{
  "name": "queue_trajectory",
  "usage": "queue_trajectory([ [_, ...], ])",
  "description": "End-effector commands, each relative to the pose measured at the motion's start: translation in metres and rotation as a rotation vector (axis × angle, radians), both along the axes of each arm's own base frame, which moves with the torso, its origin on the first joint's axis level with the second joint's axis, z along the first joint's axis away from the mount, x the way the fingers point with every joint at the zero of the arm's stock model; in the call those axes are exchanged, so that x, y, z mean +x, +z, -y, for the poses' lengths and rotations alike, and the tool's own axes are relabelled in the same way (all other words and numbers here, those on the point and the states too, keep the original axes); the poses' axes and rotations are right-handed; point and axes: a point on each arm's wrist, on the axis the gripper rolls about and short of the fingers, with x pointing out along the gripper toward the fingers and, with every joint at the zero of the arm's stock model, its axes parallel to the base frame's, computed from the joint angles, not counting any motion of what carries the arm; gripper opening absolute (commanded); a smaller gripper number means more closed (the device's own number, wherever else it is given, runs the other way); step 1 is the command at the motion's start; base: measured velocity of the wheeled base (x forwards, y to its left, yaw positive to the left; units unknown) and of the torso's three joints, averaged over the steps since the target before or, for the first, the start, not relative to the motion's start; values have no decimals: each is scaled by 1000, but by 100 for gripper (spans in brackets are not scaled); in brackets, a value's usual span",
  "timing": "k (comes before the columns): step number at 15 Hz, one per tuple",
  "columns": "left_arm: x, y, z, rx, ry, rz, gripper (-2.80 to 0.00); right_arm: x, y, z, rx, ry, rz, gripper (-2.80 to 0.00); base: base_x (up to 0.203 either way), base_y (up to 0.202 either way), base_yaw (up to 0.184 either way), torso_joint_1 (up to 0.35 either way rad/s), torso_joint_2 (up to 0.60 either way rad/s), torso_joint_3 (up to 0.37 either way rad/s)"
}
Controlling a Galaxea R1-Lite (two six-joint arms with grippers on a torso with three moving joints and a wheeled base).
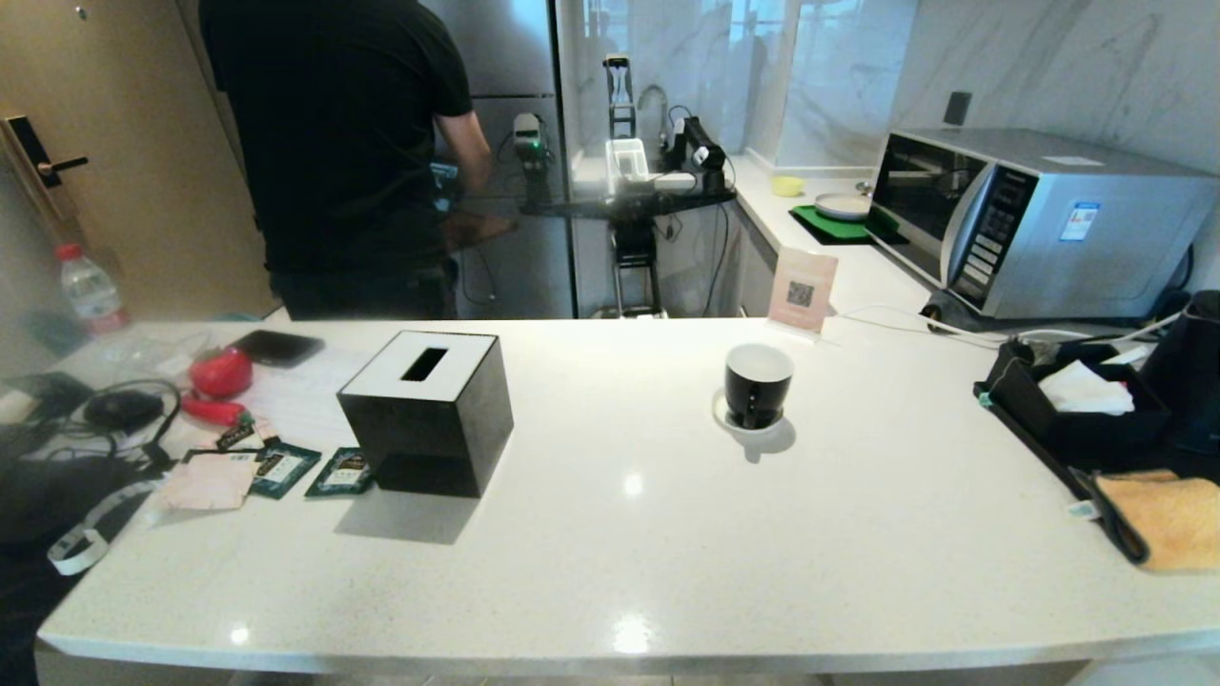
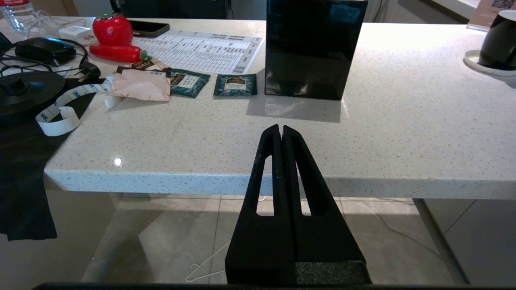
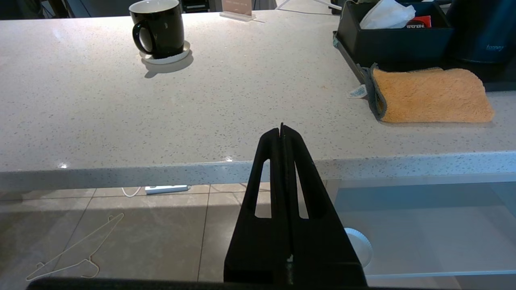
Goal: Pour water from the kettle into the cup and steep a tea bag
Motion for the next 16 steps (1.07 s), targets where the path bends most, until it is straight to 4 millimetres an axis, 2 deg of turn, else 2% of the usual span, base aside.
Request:
queue_trajectory([
  [1, 0, 0, 0, -1, 1, 0, -280, 0, 0, 0, 0, 0, 0, -280, 0, 0, 0, 0, 0, 0],
  [16, 0, 0, 0, -1, -2, -1, -280, 0, 0, 0, 0, -1, 0, -280, 0, 0, 0, 0, 0, 0],
])
